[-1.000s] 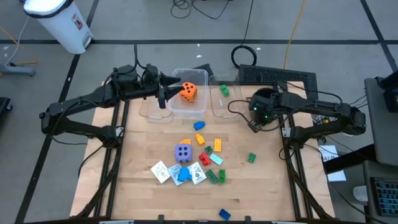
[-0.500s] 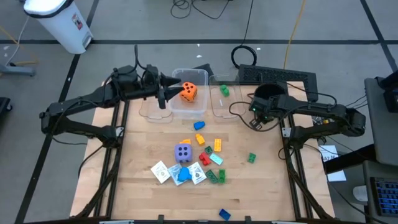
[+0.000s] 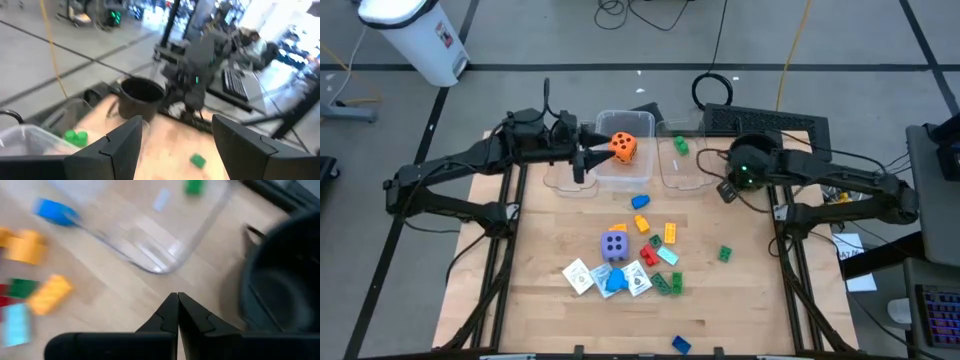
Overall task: Pick & Place Toys
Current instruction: Put the blue deck of cards into the left transparent bin
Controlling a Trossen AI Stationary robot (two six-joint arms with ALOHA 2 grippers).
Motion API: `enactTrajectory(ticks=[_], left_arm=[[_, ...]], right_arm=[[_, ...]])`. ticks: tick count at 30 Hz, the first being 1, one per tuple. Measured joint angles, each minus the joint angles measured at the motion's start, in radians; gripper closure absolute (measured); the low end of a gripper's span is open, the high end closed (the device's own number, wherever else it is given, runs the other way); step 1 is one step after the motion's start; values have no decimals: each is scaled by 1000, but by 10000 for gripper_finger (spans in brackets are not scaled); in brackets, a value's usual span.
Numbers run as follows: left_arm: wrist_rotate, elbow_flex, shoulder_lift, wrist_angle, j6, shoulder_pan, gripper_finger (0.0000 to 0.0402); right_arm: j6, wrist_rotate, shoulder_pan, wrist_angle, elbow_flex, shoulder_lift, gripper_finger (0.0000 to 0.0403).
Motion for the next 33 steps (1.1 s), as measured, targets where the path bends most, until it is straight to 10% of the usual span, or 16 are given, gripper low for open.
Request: enactTrajectory(ticks=[11, 33], left_arm=[[159, 0, -4, -264, -29, -86, 160], [-85, 0, 1, -590, -119, -446, 160]], right_arm=[[5, -83, 222, 328, -4, -74, 403], [425, -154, 430, 1515, -394, 51, 358]])
